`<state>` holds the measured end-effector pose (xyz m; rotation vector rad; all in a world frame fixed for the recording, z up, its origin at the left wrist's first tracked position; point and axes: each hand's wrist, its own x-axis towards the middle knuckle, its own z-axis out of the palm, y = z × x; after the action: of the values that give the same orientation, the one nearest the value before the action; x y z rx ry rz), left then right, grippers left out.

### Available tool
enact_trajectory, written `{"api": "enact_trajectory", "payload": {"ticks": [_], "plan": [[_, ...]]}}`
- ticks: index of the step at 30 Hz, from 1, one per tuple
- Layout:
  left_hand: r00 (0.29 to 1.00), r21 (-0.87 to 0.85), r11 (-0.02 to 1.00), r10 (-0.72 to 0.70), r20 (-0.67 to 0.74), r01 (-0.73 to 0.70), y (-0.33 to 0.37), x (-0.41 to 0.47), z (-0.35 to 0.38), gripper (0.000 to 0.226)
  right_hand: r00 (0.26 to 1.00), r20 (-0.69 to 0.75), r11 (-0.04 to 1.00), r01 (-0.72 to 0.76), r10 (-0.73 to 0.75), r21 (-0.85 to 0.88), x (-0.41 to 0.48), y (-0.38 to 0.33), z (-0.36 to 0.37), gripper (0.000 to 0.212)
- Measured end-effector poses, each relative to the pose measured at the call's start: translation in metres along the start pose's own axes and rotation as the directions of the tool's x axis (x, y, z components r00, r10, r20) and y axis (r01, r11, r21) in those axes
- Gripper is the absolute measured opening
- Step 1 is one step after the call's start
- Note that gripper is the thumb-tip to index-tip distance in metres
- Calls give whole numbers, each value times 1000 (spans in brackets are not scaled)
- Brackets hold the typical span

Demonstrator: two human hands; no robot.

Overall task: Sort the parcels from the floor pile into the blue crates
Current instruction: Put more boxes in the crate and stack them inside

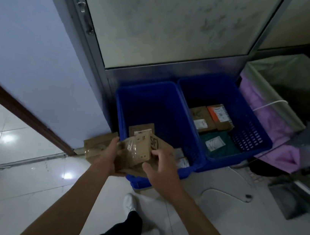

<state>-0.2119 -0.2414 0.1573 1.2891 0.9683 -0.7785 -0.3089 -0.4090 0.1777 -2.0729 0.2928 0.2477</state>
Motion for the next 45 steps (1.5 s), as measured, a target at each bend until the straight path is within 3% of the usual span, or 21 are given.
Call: {"api": "enact_trajectory", "payload": {"ticks": [4,9,13,17,22,26,30,33,36,39,41,45], "plan": [[999,-4,1000,-28,32,28,15,13,-3,43,1000,28,998,16,-14,-60,11,-6,5,45],[995,-40,999,32,99,-29,44,33,-9,38,1000,-20,996,17,-19,-82,44,-14,3,44],[975,-80,989,138,172,-126,61,44,-5,20,998,-50,999,-40,39,-15,70,-14,3,59],[952,-154,976,188,241,-153,76,48,4,18,995,-63,997,-74,75,21,92,-8,3,62],[955,-151,965,241,172,-216,93,64,17,9,994,-66,990,-76,84,118,122,3,-7,66],[949,-191,952,271,161,-240,99,68,39,20,995,-33,969,-83,93,234,149,14,-28,70],[938,-195,939,315,146,-285,103,66,70,16,999,-11,943,-46,53,330,174,20,-59,45],[911,-176,926,365,193,-334,103,60,100,36,995,-94,934,0,36,357,193,25,-86,41],[915,-104,931,364,176,-351,105,60,131,39,986,-166,947,46,8,317,212,30,-113,46],[928,-104,934,353,124,-341,106,69,153,77,977,-212,963,72,-16,258,228,33,-138,48],[929,-106,931,358,91,-348,99,84,161,89,976,-217,970,78,-27,231,239,35,-153,48],[936,-124,931,350,36,-343,95,58,188,69,987,-159,963,44,-2,266,253,48,-182,51]]}}
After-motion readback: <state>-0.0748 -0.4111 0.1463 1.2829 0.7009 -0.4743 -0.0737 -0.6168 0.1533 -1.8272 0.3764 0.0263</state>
